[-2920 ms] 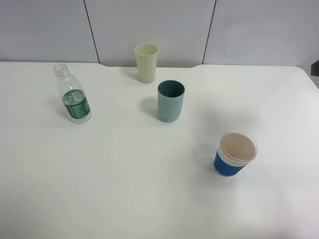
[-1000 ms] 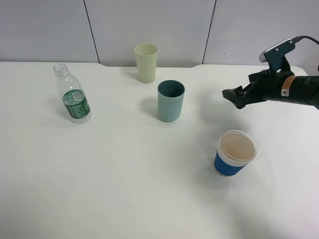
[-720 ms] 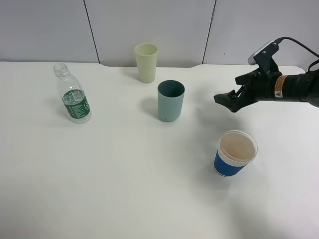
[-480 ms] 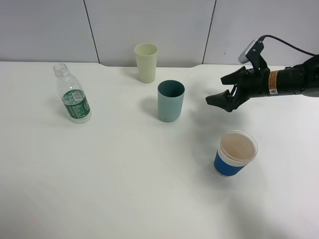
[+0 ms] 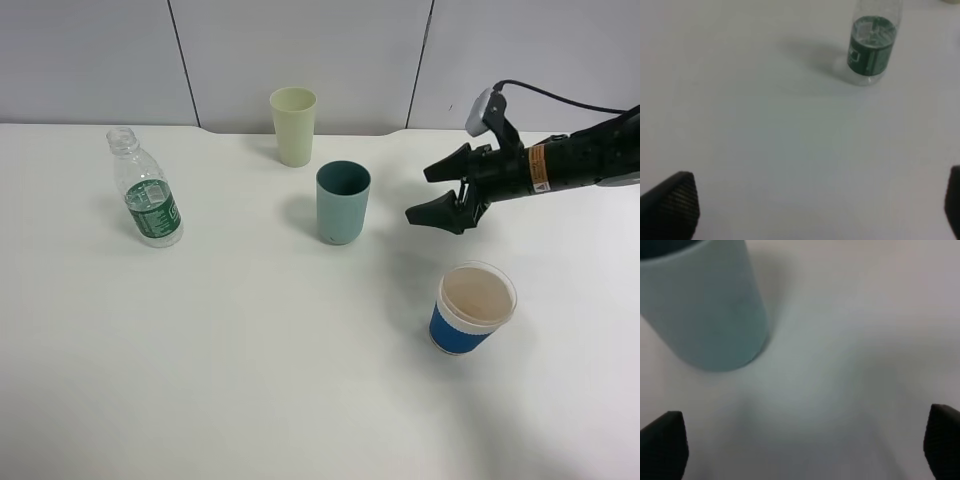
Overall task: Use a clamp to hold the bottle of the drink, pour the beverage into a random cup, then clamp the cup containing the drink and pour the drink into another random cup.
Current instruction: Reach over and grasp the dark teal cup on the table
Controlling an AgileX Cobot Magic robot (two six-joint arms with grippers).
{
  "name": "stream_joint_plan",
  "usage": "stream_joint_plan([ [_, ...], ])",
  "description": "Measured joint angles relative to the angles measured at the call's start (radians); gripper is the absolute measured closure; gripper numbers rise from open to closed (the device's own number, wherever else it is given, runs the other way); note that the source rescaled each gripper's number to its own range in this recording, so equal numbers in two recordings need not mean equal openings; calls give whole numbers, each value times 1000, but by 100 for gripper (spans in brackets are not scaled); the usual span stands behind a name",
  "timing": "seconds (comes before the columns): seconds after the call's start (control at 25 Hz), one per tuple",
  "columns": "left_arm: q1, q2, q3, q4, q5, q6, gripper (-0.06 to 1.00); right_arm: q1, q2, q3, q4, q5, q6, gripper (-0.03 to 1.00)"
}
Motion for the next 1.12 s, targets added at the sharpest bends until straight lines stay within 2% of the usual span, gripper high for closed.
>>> stream_joint_plan([
  [0.2, 0, 0, 0, 1, 0, 0, -6, 0, 15, 0, -25, -11, -47, 17],
  [0.4, 0, 0, 0, 1, 0, 0, -6, 1, 15, 0, -46, -16, -185, 17],
  [0.76, 0, 0, 0, 1, 0, 0, -6, 54, 15, 0, -50, -17, -216, 17],
  [1.12, 0, 0, 0, 1, 0, 0, -6, 108, 29, 0, 46, -35, -269, 17],
])
